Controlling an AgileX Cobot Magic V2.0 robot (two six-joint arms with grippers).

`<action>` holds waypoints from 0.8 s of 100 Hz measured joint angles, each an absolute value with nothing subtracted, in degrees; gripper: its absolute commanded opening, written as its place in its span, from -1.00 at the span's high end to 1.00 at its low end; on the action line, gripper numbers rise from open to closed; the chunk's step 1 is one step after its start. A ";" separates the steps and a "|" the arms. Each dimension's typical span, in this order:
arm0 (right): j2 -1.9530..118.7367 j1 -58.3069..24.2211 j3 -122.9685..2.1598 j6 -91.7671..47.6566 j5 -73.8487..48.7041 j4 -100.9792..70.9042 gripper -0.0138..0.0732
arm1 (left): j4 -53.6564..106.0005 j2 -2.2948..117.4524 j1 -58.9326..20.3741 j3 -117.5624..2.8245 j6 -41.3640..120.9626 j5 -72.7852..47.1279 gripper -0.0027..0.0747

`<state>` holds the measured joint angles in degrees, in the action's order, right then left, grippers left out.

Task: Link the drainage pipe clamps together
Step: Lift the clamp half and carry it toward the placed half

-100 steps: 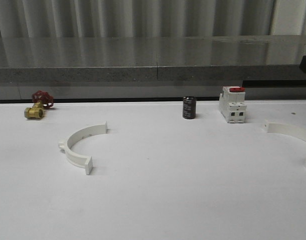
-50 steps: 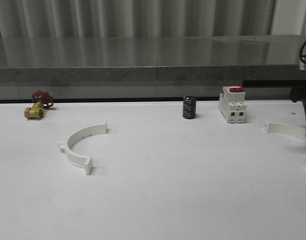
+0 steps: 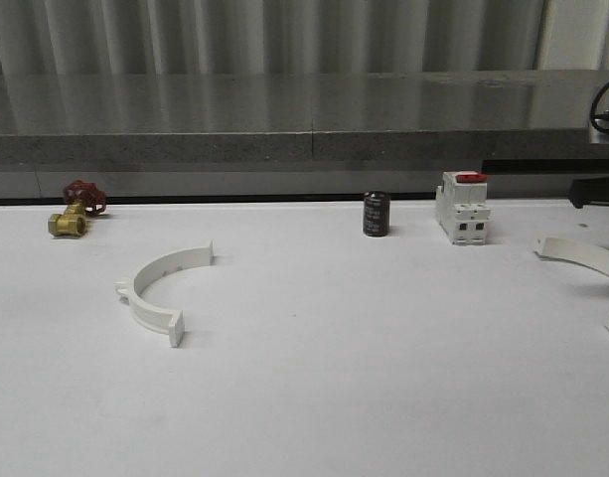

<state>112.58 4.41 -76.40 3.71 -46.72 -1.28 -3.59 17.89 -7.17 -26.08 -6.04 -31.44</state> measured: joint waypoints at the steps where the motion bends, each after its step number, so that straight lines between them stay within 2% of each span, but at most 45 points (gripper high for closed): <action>1: 112.58 4.41 -76.40 3.71 -46.72 -1.28 0.73 | -3.59 17.89 -7.17 -26.08 -6.04 -31.44 0.99; 44: 110.18 3.56 -76.66 4.19 -49.03 -1.28 0.74 | -3.59 17.89 -7.17 -26.08 -6.04 -31.44 0.99; 80: 104.53 -5.24 -77.28 12.14 -57.02 -1.28 0.74 | -3.59 17.89 -7.17 -26.08 -6.04 -31.44 0.99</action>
